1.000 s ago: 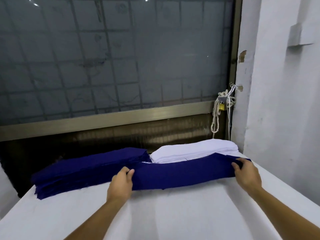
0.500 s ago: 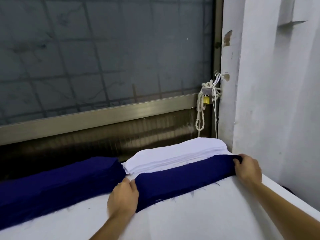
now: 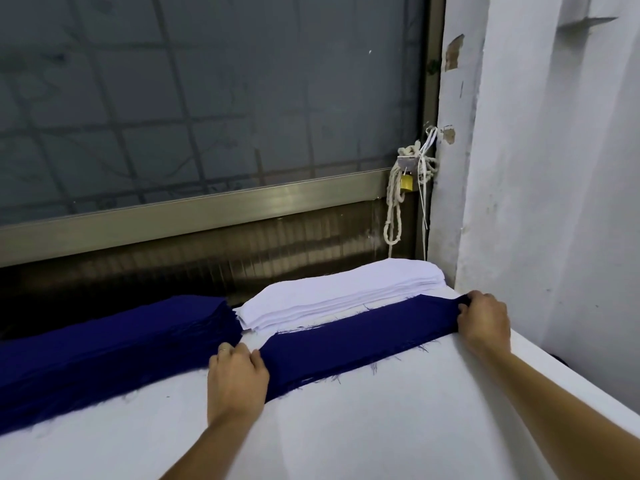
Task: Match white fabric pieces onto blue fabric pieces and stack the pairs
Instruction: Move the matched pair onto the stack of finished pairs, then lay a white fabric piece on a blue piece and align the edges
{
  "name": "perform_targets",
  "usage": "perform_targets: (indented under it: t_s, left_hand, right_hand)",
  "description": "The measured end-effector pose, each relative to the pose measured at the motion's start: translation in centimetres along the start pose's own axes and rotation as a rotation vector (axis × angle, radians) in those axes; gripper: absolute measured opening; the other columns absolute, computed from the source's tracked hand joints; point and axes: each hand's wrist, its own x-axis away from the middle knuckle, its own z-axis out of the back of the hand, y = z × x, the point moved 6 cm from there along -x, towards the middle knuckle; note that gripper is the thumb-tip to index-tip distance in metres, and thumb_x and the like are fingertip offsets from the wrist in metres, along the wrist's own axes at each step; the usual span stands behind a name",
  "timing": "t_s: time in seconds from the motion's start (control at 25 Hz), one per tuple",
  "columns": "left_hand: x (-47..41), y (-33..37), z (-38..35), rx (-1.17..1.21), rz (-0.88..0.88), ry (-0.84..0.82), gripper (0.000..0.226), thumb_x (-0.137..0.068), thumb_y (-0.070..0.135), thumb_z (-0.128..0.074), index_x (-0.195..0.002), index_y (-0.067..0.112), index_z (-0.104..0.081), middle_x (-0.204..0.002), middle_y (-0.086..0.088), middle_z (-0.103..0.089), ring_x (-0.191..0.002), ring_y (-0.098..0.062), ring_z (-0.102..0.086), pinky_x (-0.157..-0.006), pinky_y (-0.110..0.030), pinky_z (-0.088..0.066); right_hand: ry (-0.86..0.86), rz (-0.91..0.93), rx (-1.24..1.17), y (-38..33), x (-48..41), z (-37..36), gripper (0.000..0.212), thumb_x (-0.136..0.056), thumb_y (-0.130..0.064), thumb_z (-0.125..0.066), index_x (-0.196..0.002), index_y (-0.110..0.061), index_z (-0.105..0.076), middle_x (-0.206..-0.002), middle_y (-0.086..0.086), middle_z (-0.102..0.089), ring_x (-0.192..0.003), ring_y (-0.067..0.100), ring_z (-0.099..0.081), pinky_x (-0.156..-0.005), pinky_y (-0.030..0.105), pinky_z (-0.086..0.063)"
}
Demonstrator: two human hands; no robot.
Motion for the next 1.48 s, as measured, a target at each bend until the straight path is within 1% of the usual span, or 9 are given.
perform_targets:
  t_s: [0.24,0.32,0.48,0.56,0.8,0.96,1.08,1.32,1.48]
  left_hand:
    - [0.1,0.1,0.4,0.115,0.022,-0.004,0.016,-0.087,0.006,-0.058,-0.079,0.012,-0.046,-0.083,-0.002,-0.05,-0.082,-0.023,-0.049,-0.073,-0.04,-0.047]
    - [0.0,0.1,0.5,0.159,0.032,-0.008,0.018,-0.086,0.003,-0.06,-0.082,0.014,-0.045,-0.084,0.001,-0.049,-0.084,-0.022,-0.049,-0.072,-0.039,-0.046]
    - [0.2,0.1,0.8,0.163,0.027,-0.012,0.019,-0.089,0.002,-0.062,-0.094,0.015,-0.049,-0.094,-0.001,-0.051,-0.091,-0.02,-0.051,-0.08,-0.037,-0.051]
    - [0.5,0.1,1.6,0.155,-0.03,-0.032,0.022,-0.092,0.003,-0.061,-0.098,0.02,-0.048,-0.099,0.004,-0.05,-0.095,-0.015,-0.049,-0.082,-0.032,-0.051]
    - [-3.4,-2.0,10.3,0.159,-0.21,0.074,0.022,-0.094,0.011,-0.06,-0.094,0.03,-0.05,-0.092,0.014,-0.051,-0.084,-0.006,-0.052,-0.064,-0.019,-0.042]
    - [-6.5,-10.1,18.5,0.056,-0.135,0.23,0.011,-0.097,0.02,-0.061,-0.105,0.027,-0.056,-0.103,0.011,-0.054,-0.092,-0.007,-0.053,-0.078,-0.027,-0.05]
    - [-8.3,-17.5,22.8,-0.113,-0.023,0.237,0.025,-0.101,0.029,-0.055,-0.123,0.017,-0.06,-0.119,-0.001,-0.058,-0.107,-0.019,-0.054,-0.092,-0.038,-0.051]
    - [-10.9,-28.2,26.4,-0.364,0.175,0.064,0.044,-0.104,0.044,-0.045,-0.138,0.018,-0.055,-0.132,-0.008,-0.056,-0.118,-0.029,-0.053,-0.098,-0.044,-0.047]
    - [-12.3,-30.4,26.6,-0.371,0.201,0.003,0.045,-0.099,0.052,-0.053,-0.13,0.02,-0.059,-0.127,-0.005,-0.056,-0.112,-0.025,-0.057,-0.097,-0.042,-0.051]
  right_hand:
    - [0.089,0.038,0.015,-0.5,0.6,0.6,0.042,-0.091,0.002,-0.052,-0.132,-0.007,-0.056,-0.13,0.02,-0.052,-0.121,0.039,-0.043,-0.099,0.049,-0.038]
    - [0.132,0.134,0.064,-1.4,0.9,0.8,0.038,-0.09,0.003,-0.052,-0.125,-0.008,-0.061,-0.125,0.017,-0.056,-0.117,0.037,-0.047,-0.094,0.046,-0.04]
    - [-0.01,0.394,0.139,-3.4,2.0,-0.4,0.023,-0.098,-0.011,-0.047,-0.103,-0.019,-0.068,-0.107,0.001,-0.064,-0.096,0.021,-0.053,-0.081,0.034,-0.045]
    - [-0.057,0.396,0.26,-4.2,2.2,-0.8,0.025,-0.099,-0.013,-0.044,-0.102,-0.022,-0.066,-0.109,-0.002,-0.063,-0.098,0.019,-0.051,-0.083,0.032,-0.043]
    - [-0.093,0.478,0.117,-14.4,6.1,-0.5,0.019,-0.097,-0.018,-0.054,-0.105,-0.028,-0.068,-0.106,-0.005,-0.069,-0.093,0.012,-0.057,-0.084,0.032,-0.053]
    - [-0.264,0.548,-0.12,-25.1,13.0,-3.6,0.012,-0.097,-0.022,-0.061,-0.103,-0.032,-0.064,-0.095,-0.009,-0.068,-0.078,0.007,-0.061,-0.073,0.022,-0.053]
    - [-0.35,0.636,-0.219,-33.2,17.8,-5.7,0.013,-0.098,-0.022,-0.056,-0.095,-0.033,-0.062,-0.087,-0.009,-0.068,-0.076,0.009,-0.061,-0.068,0.027,-0.051]
    - [-0.366,0.795,-0.196,-42.1,22.8,-9.0,0.01,-0.099,-0.027,-0.056,-0.097,-0.03,-0.065,-0.091,-0.011,-0.061,-0.091,0.014,-0.059,-0.081,0.034,-0.05]
    - [-0.423,0.859,-0.116,-44.3,23.9,-11.0,0.011,-0.1,-0.034,-0.058,-0.106,-0.029,-0.065,-0.103,-0.01,-0.056,-0.103,0.014,-0.054,-0.092,0.037,-0.049]
